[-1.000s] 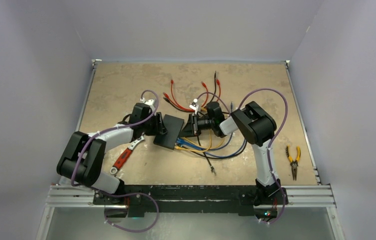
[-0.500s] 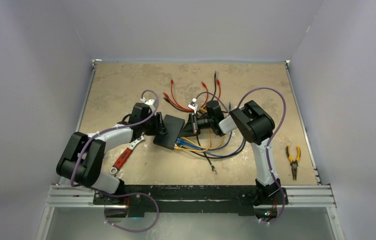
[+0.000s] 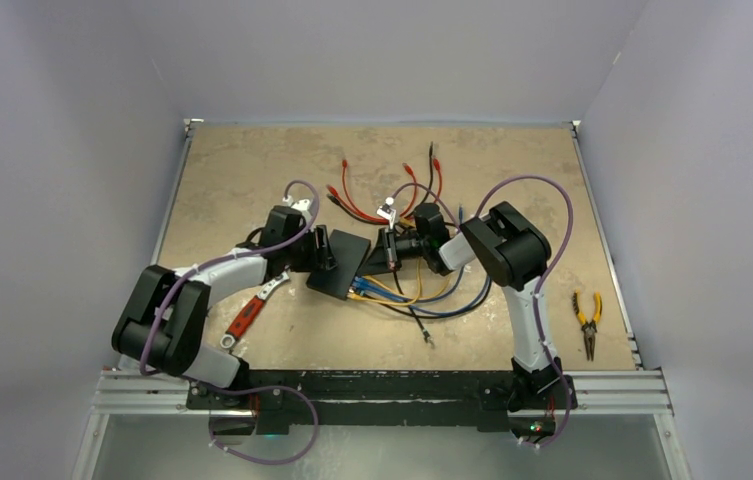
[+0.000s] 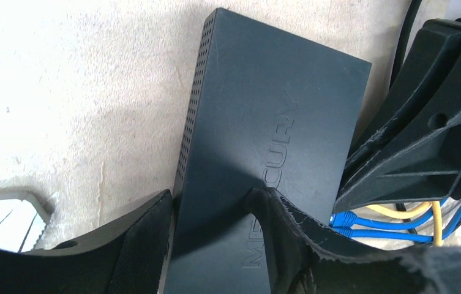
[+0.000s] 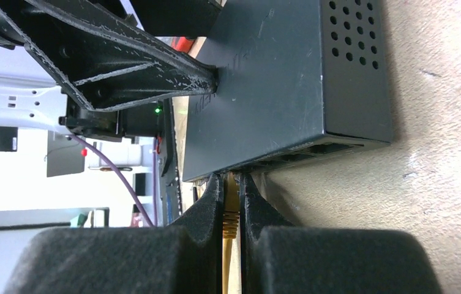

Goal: Pull the plug from the switch port
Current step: Pull the connector from the switch port.

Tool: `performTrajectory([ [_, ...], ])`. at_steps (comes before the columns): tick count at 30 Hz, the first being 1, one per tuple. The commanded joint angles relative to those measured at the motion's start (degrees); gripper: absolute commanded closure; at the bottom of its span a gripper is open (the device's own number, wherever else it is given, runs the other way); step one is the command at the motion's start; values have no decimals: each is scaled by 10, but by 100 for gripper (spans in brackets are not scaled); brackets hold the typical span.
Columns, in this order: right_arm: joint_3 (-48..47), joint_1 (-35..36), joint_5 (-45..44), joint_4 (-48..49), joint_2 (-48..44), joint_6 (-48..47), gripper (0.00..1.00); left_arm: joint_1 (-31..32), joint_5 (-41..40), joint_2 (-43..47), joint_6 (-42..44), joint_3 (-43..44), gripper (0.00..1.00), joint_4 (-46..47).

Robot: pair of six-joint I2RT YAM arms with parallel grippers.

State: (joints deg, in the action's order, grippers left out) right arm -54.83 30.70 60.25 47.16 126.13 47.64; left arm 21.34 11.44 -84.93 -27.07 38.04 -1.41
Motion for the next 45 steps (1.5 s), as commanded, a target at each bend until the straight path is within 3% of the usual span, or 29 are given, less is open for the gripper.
performTrajectory([
  [1, 26, 18, -10, 25, -11, -24, 100, 21, -12, 17, 7, -4, 45, -109],
  [5, 20, 18, -14, 14, -16, -29, 100, 58, -79, 61, 26, 27, 41, -155],
  [10, 7, 19, -19, -24, -13, -48, 100, 167, -207, 66, 36, 85, 39, -208],
  [25, 5, 18, -27, -59, -19, -69, 100, 251, -245, 6, 54, 110, 39, -178],
  [36, 9, 18, -35, -120, -40, -117, 100, 258, -377, -42, -8, 109, 63, -250],
  [45, 31, 11, -42, -172, -64, -161, 100, 257, -406, -63, -34, 109, 72, -270],
])
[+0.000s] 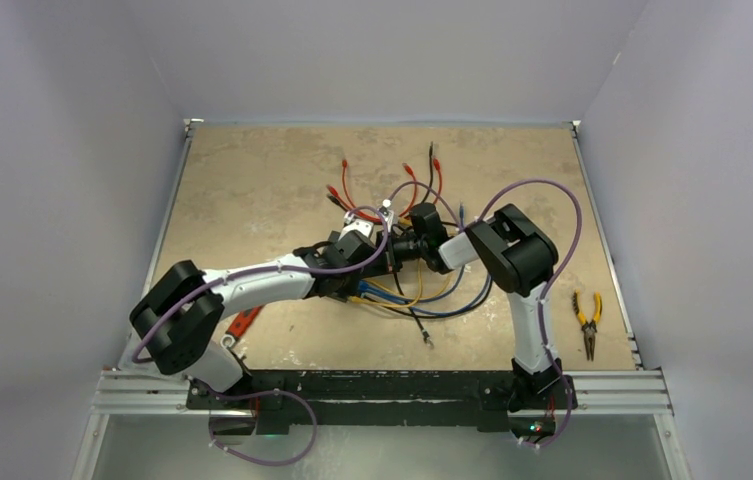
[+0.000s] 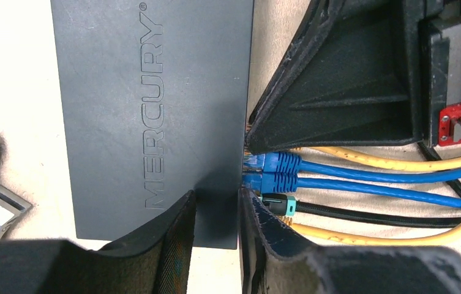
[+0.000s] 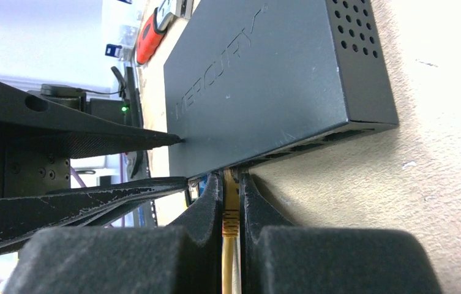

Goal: Pull the plug from the switch port
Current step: Pull the connector from the switch port, then pick up the connector from the center of the board.

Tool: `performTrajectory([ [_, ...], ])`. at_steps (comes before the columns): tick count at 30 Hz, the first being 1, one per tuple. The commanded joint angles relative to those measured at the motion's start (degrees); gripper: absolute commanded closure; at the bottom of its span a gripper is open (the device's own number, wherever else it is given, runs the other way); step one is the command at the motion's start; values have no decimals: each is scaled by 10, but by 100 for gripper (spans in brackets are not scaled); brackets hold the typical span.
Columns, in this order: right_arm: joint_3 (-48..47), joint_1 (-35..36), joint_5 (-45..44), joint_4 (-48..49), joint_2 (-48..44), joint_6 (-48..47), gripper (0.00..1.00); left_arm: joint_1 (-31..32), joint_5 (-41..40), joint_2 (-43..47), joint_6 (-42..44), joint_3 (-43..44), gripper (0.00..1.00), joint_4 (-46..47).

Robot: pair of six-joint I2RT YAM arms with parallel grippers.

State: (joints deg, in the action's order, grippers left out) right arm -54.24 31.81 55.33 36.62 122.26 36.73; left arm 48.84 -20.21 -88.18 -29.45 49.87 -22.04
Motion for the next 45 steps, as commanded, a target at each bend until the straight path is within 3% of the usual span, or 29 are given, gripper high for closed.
performTrajectory([
  [1, 29, -1, 7, -72, -28, -56, 100, -18, -90, -34, -11, -9, 72, -65],
  [17, 39, -18, -8, -121, -75, -78, 100, -20, -67, -64, -1, -2, 71, -59],
  [26, 11, -17, -84, -129, -176, -82, 100, -19, 47, 23, 16, -11, 47, 23],
  [35, -6, -17, -81, -69, -248, -34, 100, -30, 203, 109, -19, -52, 34, 206],
  [41, -7, -18, -64, -32, -286, 18, 100, -45, 277, 107, -73, -79, 34, 369],
  [45, 2, -18, -49, 15, -307, 76, 100, -50, 273, 90, -91, -83, 43, 416],
])
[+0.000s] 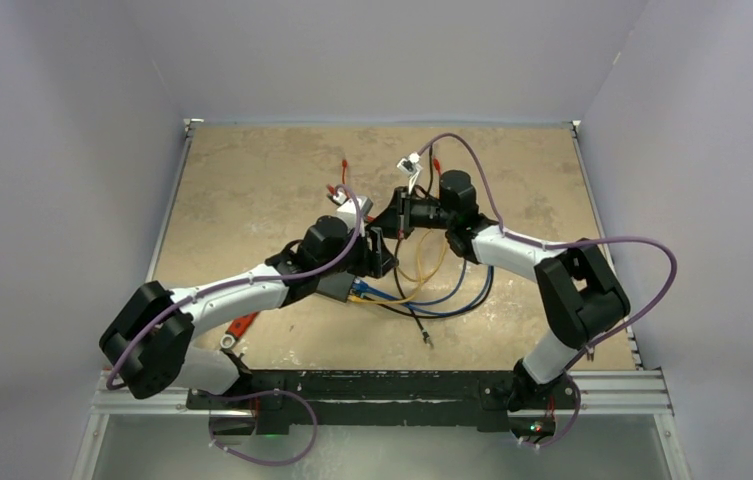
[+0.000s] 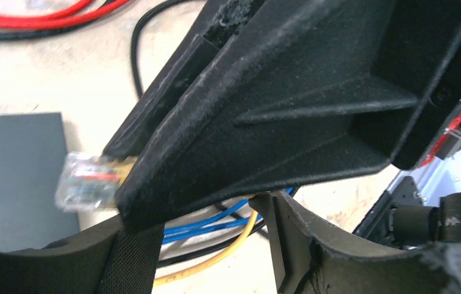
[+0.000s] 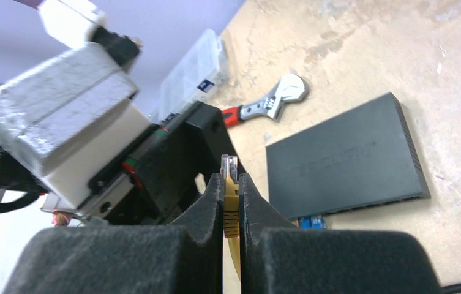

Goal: Pull the plug from the switch port
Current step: Pick up the connector from the center of the board.

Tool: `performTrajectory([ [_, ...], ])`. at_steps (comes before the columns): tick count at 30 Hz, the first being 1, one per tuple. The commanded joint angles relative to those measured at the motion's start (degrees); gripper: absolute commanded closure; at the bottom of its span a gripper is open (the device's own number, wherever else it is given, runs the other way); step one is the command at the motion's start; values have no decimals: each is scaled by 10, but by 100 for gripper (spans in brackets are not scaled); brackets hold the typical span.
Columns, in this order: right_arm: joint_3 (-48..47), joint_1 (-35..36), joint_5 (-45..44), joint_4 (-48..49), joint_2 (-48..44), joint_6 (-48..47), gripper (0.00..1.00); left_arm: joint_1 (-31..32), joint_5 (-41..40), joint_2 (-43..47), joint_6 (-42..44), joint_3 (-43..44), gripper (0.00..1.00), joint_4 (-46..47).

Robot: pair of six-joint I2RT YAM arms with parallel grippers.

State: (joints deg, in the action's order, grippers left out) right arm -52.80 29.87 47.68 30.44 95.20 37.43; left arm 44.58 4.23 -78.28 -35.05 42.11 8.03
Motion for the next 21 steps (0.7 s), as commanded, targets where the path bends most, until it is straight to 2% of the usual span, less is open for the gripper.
performTrajectory([
  [1, -10, 2, 31, 87, -40, 83, 100, -8, 25, -12, -37, -6, 47, 121],
  [7, -9, 2, 31, 99, -60, 119, 100, -9, 52, -4, -58, -28, 59, 204],
  [10, -11, 1, 34, 100, -64, 122, 100, -10, 42, 2, -64, -31, 77, 204],
  [12, -11, 0, 31, 96, -67, 121, 100, -10, 37, 3, -62, -27, 97, 196],
  [13, -11, 0, 27, 92, -70, 118, 100, -10, 35, 4, -61, -23, 100, 189],
  [18, -28, -5, -23, -7, -92, 49, 85, -9, 28, 19, -35, 9, 100, 127],
  [21, -49, -5, -74, -80, -114, -9, 66, -14, 19, 35, -18, 29, 100, 83],
])
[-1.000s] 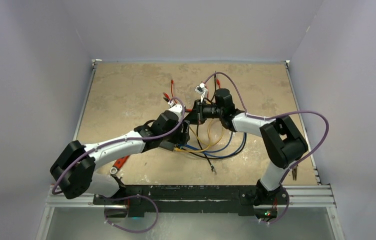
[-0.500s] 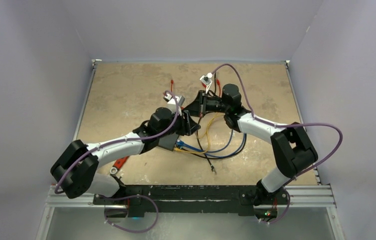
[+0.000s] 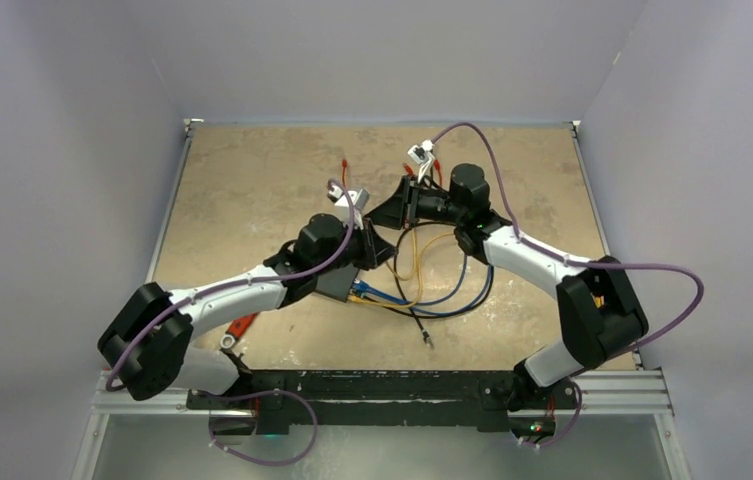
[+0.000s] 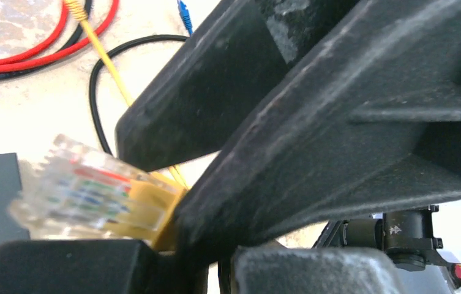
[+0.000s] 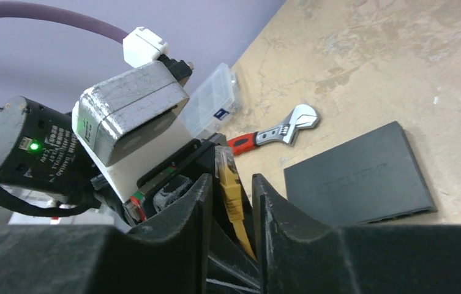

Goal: Pull the plug from the switch port
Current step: Pick up the connector from the center of the board, then place the connector at the center of the board.

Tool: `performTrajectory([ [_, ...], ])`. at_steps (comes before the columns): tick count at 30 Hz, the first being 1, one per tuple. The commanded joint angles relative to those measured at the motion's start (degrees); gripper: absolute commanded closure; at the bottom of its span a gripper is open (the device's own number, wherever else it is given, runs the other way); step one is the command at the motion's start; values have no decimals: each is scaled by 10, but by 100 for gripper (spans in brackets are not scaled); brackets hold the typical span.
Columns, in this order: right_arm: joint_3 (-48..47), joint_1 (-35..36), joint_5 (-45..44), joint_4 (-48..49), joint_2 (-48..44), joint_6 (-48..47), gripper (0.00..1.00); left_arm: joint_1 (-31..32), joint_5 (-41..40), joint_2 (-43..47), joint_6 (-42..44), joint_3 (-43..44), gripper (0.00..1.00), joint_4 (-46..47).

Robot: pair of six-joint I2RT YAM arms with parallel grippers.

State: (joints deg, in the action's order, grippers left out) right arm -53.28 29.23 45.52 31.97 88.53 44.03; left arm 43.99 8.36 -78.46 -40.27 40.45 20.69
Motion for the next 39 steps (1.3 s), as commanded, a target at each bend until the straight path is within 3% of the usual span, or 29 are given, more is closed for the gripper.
performTrajectory([
  [1, -50, 0, -73, -116, -57, -91, 60, -11, -22, 42, 39, 54, 100, -56],
  [6, -56, 0, -187, -179, -119, -138, 34, -43, 11, 54, 48, 88, 100, -78],
  [12, -44, 0, -290, -205, -184, -156, 2, -86, 86, 22, 24, 123, 100, -15],
  [19, -34, 0, -305, -197, -216, -157, 1, -96, 152, -68, -31, 191, 100, 107],
  [25, -28, 0, -305, -199, -220, -159, 1, -108, 173, -180, -57, 283, 100, 147],
  [32, -25, -1, -298, -206, -216, -164, 1, -148, 183, -306, -127, 308, 100, 271],
  [37, -22, 0, -296, -215, -211, -169, 1, -183, 246, -418, -193, 352, 100, 294],
  [39, -20, 0, -294, -215, -209, -170, 1, -190, 266, -451, -198, 377, 100, 250],
])
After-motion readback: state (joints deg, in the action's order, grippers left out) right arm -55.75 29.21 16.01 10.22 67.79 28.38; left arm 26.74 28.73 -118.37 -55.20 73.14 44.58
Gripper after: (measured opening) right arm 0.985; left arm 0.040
